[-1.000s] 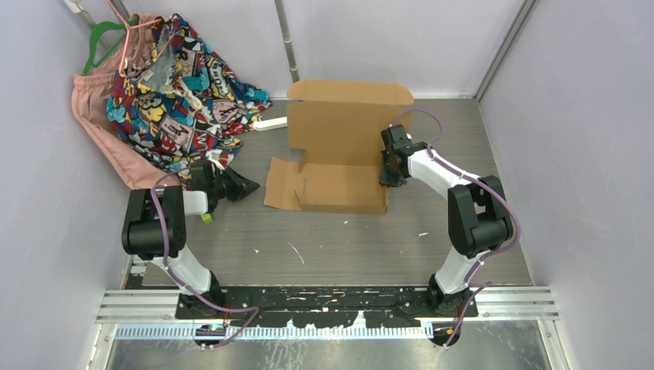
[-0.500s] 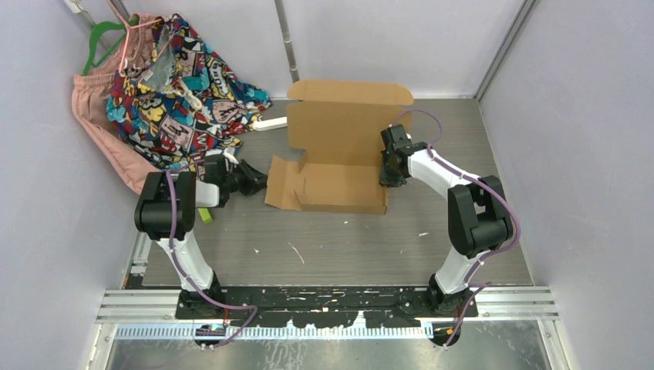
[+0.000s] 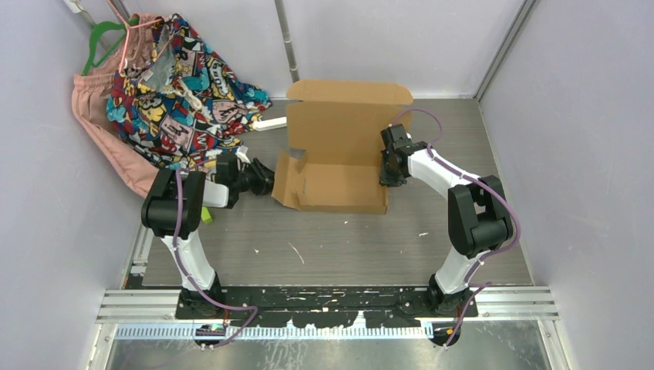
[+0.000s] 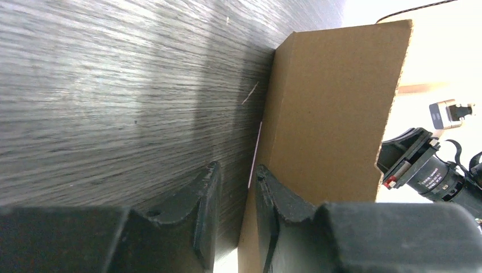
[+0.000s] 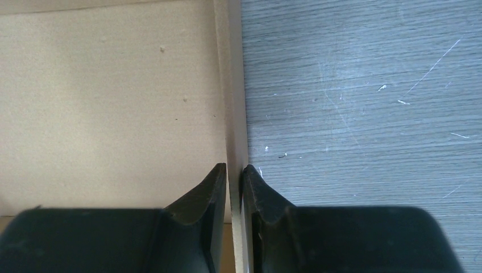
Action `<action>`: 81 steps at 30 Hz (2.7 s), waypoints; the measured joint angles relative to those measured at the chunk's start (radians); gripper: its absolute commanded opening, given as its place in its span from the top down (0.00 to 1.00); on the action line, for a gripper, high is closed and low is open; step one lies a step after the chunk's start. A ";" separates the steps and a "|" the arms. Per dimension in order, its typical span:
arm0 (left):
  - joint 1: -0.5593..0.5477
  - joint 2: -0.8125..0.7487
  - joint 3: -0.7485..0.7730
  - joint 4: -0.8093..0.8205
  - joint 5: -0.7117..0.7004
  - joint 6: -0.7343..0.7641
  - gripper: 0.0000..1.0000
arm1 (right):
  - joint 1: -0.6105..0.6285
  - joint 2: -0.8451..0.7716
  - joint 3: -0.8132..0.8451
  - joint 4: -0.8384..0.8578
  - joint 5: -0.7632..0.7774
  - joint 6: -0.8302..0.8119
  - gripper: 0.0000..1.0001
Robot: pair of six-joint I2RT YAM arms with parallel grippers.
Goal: Fold the paper box
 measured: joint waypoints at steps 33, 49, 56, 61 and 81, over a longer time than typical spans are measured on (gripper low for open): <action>-0.131 -0.142 0.108 -0.156 -0.043 0.031 0.63 | 0.006 0.000 0.000 0.001 0.000 0.000 0.77; -0.206 -0.142 0.212 -0.343 -0.130 0.130 0.63 | 0.006 0.000 0.000 0.002 0.010 -0.012 0.78; -0.243 -0.139 0.320 -0.505 -0.208 0.208 0.63 | 0.014 0.000 -0.002 0.003 0.028 -0.019 0.78; -0.282 -0.138 0.363 -0.594 -0.269 0.259 0.63 | 0.016 0.000 -0.008 0.004 0.037 -0.023 0.78; -0.372 -0.121 0.443 -0.822 -0.476 0.389 0.63 | 0.016 0.000 -0.008 0.004 0.045 -0.027 0.78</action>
